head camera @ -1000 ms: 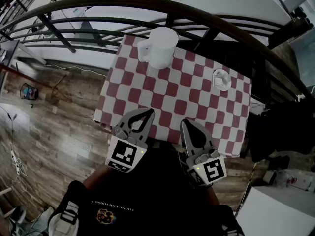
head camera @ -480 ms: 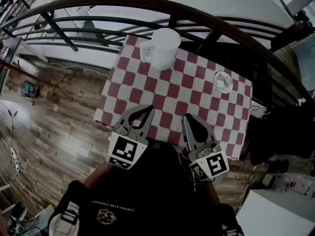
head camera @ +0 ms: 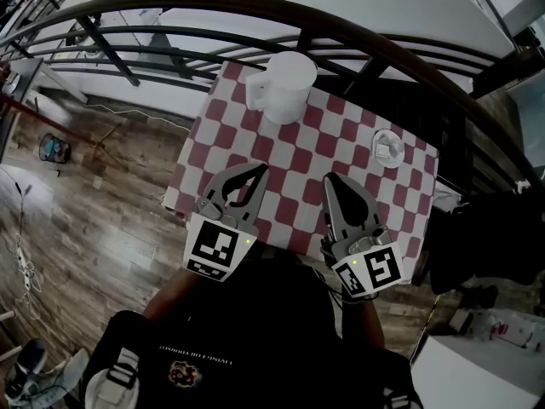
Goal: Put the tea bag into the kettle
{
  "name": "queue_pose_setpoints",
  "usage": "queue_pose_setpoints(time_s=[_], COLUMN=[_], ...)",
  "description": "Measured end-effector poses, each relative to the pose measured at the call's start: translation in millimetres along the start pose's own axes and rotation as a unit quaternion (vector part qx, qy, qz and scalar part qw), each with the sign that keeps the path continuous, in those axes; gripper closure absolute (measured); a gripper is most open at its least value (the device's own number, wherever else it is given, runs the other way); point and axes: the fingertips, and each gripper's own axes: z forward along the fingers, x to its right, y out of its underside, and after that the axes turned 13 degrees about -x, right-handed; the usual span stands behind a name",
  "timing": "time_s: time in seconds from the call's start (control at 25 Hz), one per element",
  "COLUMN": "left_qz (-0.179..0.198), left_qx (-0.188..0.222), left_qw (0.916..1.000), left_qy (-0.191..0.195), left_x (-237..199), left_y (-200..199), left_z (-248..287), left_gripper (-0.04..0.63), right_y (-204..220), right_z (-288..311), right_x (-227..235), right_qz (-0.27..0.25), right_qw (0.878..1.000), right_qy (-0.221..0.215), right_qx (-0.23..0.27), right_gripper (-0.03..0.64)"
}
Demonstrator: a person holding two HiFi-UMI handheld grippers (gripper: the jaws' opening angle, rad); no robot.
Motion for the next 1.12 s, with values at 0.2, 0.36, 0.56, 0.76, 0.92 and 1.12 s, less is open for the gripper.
queue_pose_setpoints(time_s=[0.2, 0.36, 0.56, 0.76, 0.92, 1.12], left_qz=[0.007, 0.009, 0.006, -0.008, -0.026, -0.045], left_qx=[0.020, 0.034, 0.040, 0.042, 0.048, 0.042], left_qw=[0.9992, 0.9968, 0.9928, 0.9888, 0.9866, 0.9882], left_qy=[-0.033, -0.072, -0.113, -0.143, -0.154, -0.140], left_x=[-26, -57, -94, -128, -154, -173], left_y=[-28, -51, -75, -92, -102, -100], left_z=[6, 10, 20, 34, 54, 95], left_gripper=[0.597, 0.597, 0.597, 0.597, 0.597, 0.597], right_y=[-26, -45, -67, -85, -87, -71], right_z=[12, 25, 50, 81, 117, 165], right_x=[22, 41, 64, 87, 108, 128], right_qz=[-0.028, -0.042, -0.037, -0.041, -0.040, -0.030], right_qw=[0.999, 0.999, 0.998, 0.998, 0.998, 0.999], right_qy=[0.006, 0.007, -0.011, -0.014, -0.020, -0.034], right_qx=[0.021, 0.034, 0.040, 0.044, 0.036, 0.009], right_gripper=[0.604, 0.604, 0.604, 0.604, 0.604, 0.604])
